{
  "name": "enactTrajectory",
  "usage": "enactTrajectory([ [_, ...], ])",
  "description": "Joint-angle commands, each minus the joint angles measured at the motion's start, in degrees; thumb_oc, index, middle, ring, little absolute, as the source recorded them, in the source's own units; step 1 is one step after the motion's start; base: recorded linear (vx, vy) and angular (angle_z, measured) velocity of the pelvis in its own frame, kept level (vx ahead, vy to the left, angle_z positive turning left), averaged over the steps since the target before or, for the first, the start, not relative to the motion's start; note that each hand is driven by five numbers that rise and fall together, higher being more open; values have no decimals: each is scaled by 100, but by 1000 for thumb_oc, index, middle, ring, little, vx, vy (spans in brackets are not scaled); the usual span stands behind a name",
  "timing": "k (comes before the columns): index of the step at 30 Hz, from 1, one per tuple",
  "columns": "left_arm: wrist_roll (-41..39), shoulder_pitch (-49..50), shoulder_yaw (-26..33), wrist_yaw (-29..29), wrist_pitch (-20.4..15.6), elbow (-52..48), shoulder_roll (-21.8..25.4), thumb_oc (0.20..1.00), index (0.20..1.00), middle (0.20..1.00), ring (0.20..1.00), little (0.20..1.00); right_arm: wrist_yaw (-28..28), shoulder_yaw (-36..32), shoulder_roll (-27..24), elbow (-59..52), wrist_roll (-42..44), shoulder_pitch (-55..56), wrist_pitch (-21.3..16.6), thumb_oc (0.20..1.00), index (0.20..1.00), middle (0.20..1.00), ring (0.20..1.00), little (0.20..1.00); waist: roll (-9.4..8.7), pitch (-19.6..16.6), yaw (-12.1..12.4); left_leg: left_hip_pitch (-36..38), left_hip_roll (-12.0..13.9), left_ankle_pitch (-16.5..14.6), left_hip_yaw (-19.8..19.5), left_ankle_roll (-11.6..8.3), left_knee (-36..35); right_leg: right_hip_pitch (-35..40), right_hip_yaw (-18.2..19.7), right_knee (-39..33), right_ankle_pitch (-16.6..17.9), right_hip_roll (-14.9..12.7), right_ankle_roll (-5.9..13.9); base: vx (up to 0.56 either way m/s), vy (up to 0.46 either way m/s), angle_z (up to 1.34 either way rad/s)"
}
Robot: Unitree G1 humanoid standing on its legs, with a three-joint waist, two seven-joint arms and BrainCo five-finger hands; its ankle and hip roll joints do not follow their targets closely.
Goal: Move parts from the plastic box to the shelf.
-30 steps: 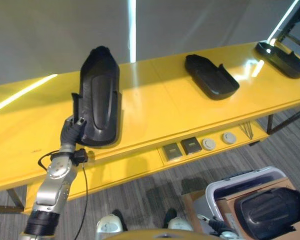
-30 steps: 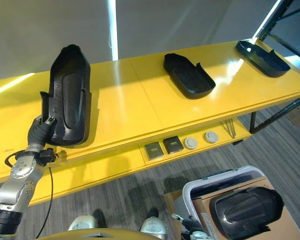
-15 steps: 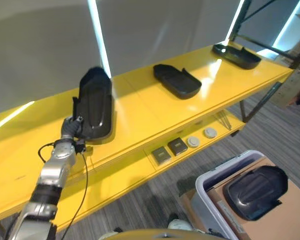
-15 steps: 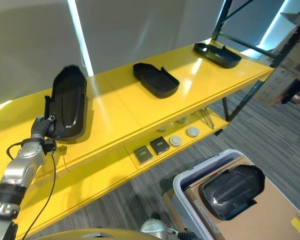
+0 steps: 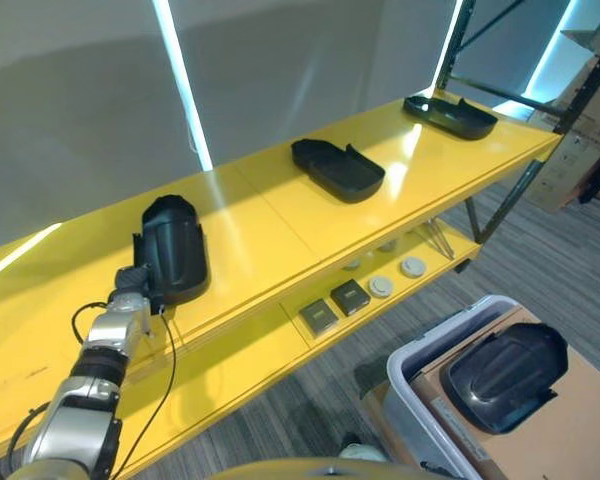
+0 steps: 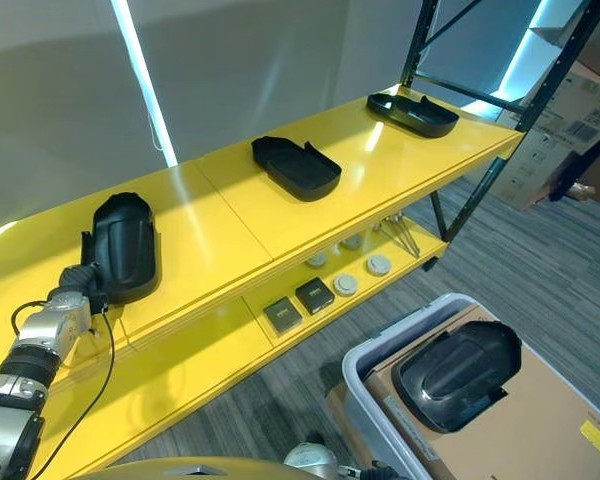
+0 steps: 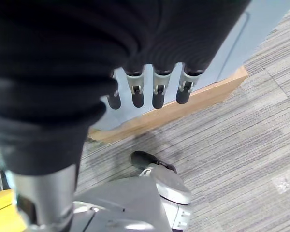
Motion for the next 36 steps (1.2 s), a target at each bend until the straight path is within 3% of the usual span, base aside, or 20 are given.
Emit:
enactTrajectory([
  [1, 482, -697, -30, 27, 12, 384, 201, 200, 200, 200, 200, 200, 38, 207, 57, 9, -224, -110, 11, 1000, 1000, 1000, 1000, 1000, -64, 205, 20, 35, 605, -143, -12, -199, 267, 116, 37, 128, -437, -259, 478, 0, 0, 0],
  [9, 660, -858, -234, 136, 137, 795, -40, 200, 200, 200, 200, 200, 95, 328, 66, 78, -203, -214, 15, 1000, 1000, 1000, 1000, 1000, -101, 191, -11, 80, 596, -152, -5, -194, 240, 147, 65, 138, -472, -248, 474, 1, 0, 2],
  [10, 660, -861, -246, 156, 131, 803, -48, 363, 363, 363, 363, 363, 96, 339, 70, 74, -199, -216, 14, 1000, 1000, 1000, 1000, 1000, -102, 193, -14, 81, 596, -154, -3, -192, 240, 146, 66, 142, -475, -247, 474, 0, 0, 0],
  [12, 660, -873, -272, 190, 157, 833, -59, 1000, 1000, 1000, 1000, 1000, 121, 369, 81, 72, -166, -216, -22, 1000, 1000, 1000, 1000, 1000, -106, 194, -14, 83, 594, -159, -3, -190, 245, 152, 66, 142, -481, -243, 471, 0, 0, 0],
  [18, 556, -890, -300, 317, 94, 900, -103, 1000, 1000, 1000, 1000, 1000, 198, 422, 83, 51, -161, -234, -54, 1000, 1000, 1000, 1000, 1000, -113, 202, -17, 95, 593, -164, -6, -199, 245, 171, 72, 132, -498, -230, 458, 0, 0, 0],
  [22, 704, -924, -271, 561, -340, 773, -93, 1000, 1000, 1000, 1000, 1000, 240, 429, 94, 137, -168, -262, -79, 1000, 1000, 1000, 1000, 1000, -112, 199, 15, 110, 585, -164, -33, -205, 231, 201, 61, 114, -501, -226, 456, 0, 0, 0],
  [30, 389, -976, -237, 616, -520, -210, 354, 1000, 1000, 1000, 1000, 1000, 454, 454, 85, -51, 189, -205, -216, 1000, 1000, 1000, 1000, 1000, -86, 215, 121, 131, 572, -155, -113, -223, 206, 275, 3, 92, -506, -225, 445, 1, 6, 2],
  [36, 160, -565, 159, 397, -764, -1096, 635, 1000, 1000, 1000, 1000, 1000, 559, 359, 87, -316, 55, -81, -464, 1000, 1000, 1000, 1000, 1000, -76, 215, 248, 125, 548, -162, -199, -220, 183, 322, -71, 75, -517, -241, 446, 5, 22, 7],
])
